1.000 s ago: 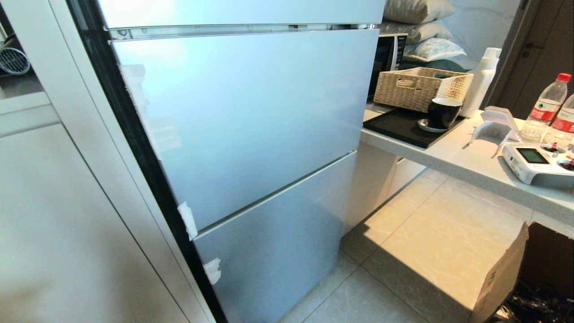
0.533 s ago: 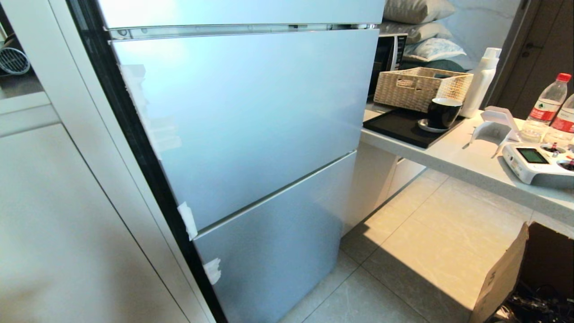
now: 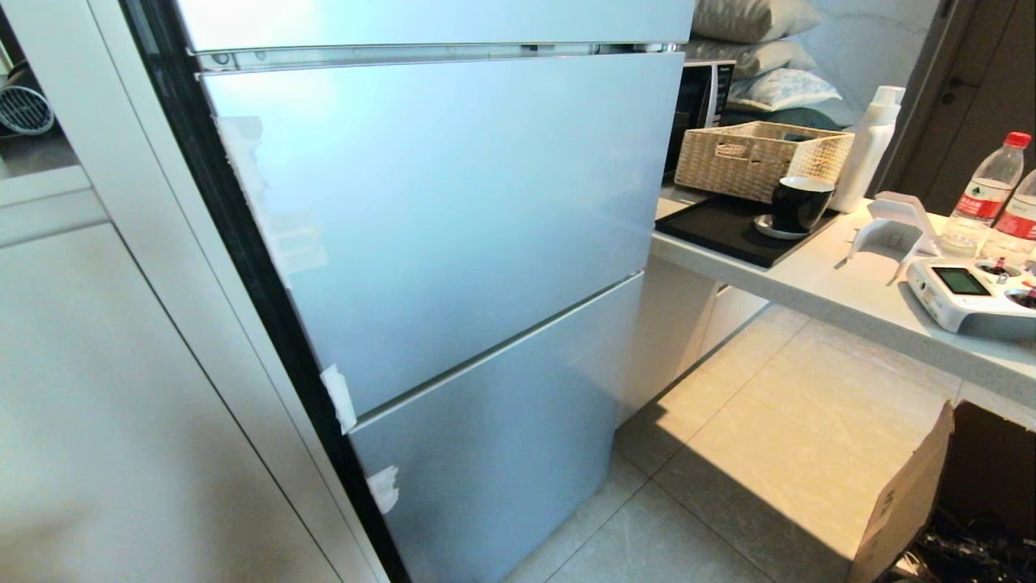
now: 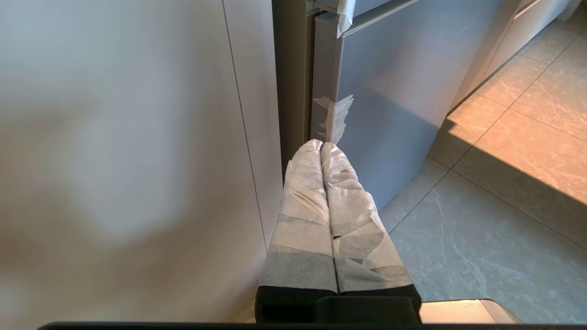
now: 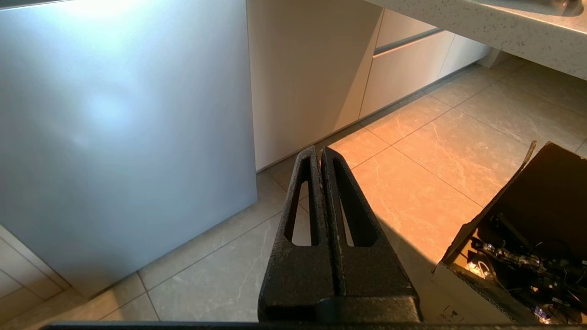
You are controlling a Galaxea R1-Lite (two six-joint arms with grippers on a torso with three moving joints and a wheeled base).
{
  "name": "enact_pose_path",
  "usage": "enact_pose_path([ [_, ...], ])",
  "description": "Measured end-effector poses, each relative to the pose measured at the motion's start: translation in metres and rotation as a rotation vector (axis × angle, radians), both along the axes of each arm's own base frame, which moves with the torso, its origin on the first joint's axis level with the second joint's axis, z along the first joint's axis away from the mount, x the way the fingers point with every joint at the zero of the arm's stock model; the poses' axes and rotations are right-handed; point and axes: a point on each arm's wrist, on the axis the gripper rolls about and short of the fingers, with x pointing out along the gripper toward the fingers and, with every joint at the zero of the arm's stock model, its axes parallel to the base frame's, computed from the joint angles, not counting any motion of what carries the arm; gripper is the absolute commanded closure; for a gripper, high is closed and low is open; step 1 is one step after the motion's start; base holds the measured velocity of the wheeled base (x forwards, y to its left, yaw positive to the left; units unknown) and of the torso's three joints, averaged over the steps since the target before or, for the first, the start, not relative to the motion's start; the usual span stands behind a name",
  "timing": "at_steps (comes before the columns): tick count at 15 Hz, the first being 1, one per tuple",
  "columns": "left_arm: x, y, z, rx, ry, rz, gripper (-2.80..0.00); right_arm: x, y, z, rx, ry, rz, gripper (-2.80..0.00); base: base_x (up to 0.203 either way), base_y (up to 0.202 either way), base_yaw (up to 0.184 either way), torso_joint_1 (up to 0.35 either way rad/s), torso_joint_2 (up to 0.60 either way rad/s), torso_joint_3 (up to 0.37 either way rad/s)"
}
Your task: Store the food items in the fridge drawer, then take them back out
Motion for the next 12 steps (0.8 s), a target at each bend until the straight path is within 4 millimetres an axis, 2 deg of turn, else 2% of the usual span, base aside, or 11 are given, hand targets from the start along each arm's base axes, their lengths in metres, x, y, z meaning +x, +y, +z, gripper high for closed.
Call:
enact_pose_path([
  [12, 0.0, 0.0, 0.0001, 0.0, 0.0, 0.0, 0.0, 0.0, 0.0, 0.0, 0.0, 0.0, 0.0, 0.0, 0.0, 0.0, 0.0, 0.0, 0.0, 0.0],
])
